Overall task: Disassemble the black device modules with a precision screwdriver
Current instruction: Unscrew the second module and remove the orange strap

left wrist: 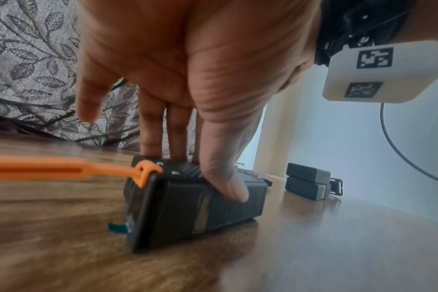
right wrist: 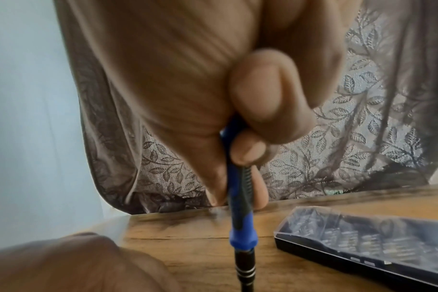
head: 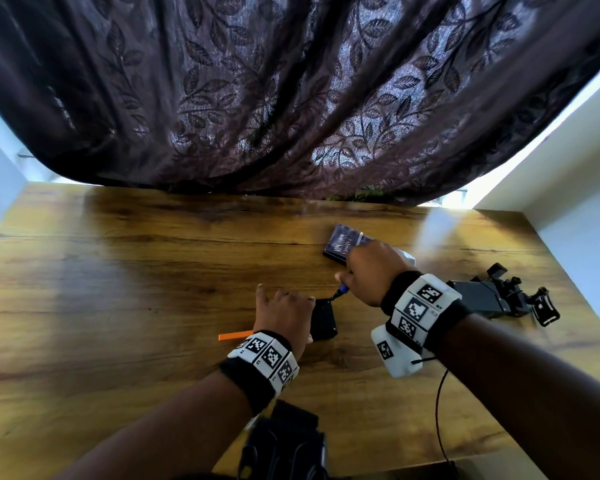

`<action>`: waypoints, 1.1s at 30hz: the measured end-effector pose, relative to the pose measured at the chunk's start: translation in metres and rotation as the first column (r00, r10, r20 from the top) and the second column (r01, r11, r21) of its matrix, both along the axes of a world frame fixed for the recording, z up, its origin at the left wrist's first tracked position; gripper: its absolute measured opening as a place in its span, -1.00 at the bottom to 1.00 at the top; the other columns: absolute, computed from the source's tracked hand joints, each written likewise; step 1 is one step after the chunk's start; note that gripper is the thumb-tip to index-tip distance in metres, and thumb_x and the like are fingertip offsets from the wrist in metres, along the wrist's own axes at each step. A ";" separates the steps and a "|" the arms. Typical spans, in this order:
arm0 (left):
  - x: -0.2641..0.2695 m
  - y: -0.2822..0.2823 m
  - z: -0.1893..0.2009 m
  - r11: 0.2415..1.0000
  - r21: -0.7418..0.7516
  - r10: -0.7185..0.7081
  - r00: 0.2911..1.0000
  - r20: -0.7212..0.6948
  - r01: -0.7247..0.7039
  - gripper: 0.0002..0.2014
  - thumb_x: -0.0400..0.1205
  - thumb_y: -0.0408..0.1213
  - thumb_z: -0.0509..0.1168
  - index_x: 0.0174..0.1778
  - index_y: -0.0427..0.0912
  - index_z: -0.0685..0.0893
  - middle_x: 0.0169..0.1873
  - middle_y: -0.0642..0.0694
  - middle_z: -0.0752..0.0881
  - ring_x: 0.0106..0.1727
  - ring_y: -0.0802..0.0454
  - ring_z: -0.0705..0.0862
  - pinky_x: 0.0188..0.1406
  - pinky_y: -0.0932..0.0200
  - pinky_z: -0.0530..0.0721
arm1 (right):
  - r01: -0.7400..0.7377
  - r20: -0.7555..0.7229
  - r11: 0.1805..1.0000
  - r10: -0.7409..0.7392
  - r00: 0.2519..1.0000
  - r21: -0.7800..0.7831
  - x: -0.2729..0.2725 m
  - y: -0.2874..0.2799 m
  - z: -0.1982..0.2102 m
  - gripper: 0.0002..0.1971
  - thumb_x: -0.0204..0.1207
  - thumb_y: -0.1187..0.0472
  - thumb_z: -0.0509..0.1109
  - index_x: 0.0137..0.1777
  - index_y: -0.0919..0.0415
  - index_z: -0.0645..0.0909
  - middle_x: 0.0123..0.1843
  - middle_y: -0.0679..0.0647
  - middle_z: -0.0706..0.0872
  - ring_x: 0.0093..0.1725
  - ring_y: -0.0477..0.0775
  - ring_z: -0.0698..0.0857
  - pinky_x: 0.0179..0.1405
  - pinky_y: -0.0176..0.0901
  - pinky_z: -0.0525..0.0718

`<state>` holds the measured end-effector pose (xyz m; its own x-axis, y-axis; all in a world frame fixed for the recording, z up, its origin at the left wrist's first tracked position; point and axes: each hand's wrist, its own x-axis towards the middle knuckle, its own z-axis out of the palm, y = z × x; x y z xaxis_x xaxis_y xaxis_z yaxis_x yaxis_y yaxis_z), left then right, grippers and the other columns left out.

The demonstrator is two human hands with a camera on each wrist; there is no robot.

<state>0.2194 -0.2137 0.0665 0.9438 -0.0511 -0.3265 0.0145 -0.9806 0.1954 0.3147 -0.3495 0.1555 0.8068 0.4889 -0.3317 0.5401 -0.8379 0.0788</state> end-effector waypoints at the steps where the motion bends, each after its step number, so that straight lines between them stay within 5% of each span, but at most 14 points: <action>1: 0.000 -0.001 0.001 1.000 0.003 -0.002 1.000 -0.001 0.002 -0.37 0.63 -0.02 0.45 0.62 0.01 0.44 0.42 -0.07 0.62 0.53 -0.14 0.48 0.65 -0.47 0.10 | -0.004 0.006 1.000 0.004 1.000 0.002 -0.001 0.001 0.001 -0.56 0.72 -0.08 0.30 -0.38 0.07 0.46 -0.38 -0.05 0.47 -0.20 0.11 0.64 -0.15 -0.09 0.55; 9: 0.000 -0.003 0.002 0.999 0.044 -0.018 1.000 -0.008 0.018 -0.38 0.63 0.01 0.45 0.60 0.00 0.44 0.42 -0.09 0.62 0.53 -0.16 0.49 0.63 -0.46 0.15 | -0.102 0.079 0.995 0.102 0.992 -0.010 -0.016 -0.003 0.006 -0.71 0.67 -0.13 0.36 0.04 0.08 0.72 0.05 0.06 0.77 0.08 0.14 0.76 0.11 0.06 0.73; 16: 0.002 0.000 -0.003 0.997 0.021 -0.077 0.997 -0.021 0.077 -0.26 0.66 -0.01 0.42 0.73 0.06 0.23 0.52 -0.12 0.53 0.59 -0.21 0.42 0.64 -0.34 0.24 | 0.143 -0.009 0.910 -0.151 0.988 0.389 -0.013 -0.030 0.008 -0.85 0.56 -0.09 0.51 -0.11 -0.05 0.74 -0.16 -0.16 0.73 -0.19 -0.13 0.69 -0.23 -0.22 0.64; 19: 0.005 -0.001 0.000 0.988 0.053 -0.144 0.987 -0.068 0.147 -0.17 0.70 0.00 0.38 0.78 0.25 0.00 0.52 -0.18 0.46 0.54 -0.25 0.43 0.57 -0.31 0.34 | 0.215 0.006 0.802 -0.263 0.965 0.558 -0.018 -0.048 0.017 -0.89 0.54 -0.01 0.57 -0.12 -0.02 0.76 -0.15 -0.19 0.69 -0.26 -0.18 0.65 -0.27 -0.28 0.60; 26: 0.014 -0.005 0.002 0.969 0.104 -0.210 0.967 -0.143 0.226 -0.16 0.72 -0.03 0.36 0.78 0.29 -0.06 0.57 -0.25 0.34 0.53 -0.26 0.39 0.43 -0.23 0.47 | 0.422 -0.223 0.566 -0.388 0.894 0.708 -0.050 -0.089 -0.008 -0.90 0.52 0.10 0.60 -0.17 -0.05 0.74 -0.48 -0.19 0.72 -0.52 -0.18 0.69 -0.49 -0.47 0.58; 28: 0.014 -0.005 0.001 0.974 0.089 -0.193 0.970 -0.146 0.207 -0.19 0.72 -0.04 0.36 0.77 0.31 -0.01 0.52 -0.23 0.38 0.50 -0.25 0.41 0.42 -0.21 0.48 | 0.397 -0.183 0.597 -0.387 0.904 0.697 -0.060 -0.092 -0.017 -0.89 0.47 0.07 0.63 -0.20 -0.09 0.75 -0.45 -0.20 0.73 -0.46 -0.20 0.72 -0.45 -0.48 0.60; 33: 0.011 -0.001 -0.003 0.979 0.071 -0.180 0.975 -0.129 0.190 -0.23 0.73 -0.05 0.35 0.75 0.35 0.04 0.50 -0.21 0.38 0.49 -0.23 0.40 0.47 -0.22 0.46 | 0.370 -0.149 0.683 -0.362 0.920 0.630 -0.070 -0.097 -0.036 -0.89 0.41 0.05 0.64 -0.28 -0.09 0.76 -0.32 -0.20 0.79 -0.27 -0.21 0.74 -0.16 -0.06 0.79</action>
